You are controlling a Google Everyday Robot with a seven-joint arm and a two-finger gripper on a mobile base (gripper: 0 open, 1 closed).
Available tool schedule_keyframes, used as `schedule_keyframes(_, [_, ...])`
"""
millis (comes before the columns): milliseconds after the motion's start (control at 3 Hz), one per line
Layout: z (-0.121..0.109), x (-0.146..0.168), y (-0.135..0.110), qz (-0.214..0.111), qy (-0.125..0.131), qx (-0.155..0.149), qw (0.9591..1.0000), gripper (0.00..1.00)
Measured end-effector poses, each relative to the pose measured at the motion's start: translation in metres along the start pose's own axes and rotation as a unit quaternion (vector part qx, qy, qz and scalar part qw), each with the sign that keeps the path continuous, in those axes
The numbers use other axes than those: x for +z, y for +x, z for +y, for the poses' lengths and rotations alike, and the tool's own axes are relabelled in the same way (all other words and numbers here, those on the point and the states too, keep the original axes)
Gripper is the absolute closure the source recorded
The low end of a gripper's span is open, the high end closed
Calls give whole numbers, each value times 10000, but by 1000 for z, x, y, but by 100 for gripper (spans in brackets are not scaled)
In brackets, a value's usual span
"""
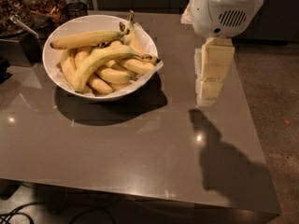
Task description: Pick banana from white bowl
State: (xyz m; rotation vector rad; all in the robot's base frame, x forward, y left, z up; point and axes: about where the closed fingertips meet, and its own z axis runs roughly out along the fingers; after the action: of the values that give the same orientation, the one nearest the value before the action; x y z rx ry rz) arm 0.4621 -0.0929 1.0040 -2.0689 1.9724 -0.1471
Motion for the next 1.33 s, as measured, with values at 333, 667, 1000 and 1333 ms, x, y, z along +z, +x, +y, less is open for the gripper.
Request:
schedule_keyframes(333, [-5, -2, -51, 72, 46, -588, 9982, 0])
schedule_keyframes(667, [-17, -3, -90, 92, 87, -973, 9952, 0])
schedule_keyframes(1000, [-36, 1, -112, 89, 173, -1124, 9935, 0])
schedule_keyframes(1333, [-55, 18, -128, 83, 107, -1221, 9924, 9])
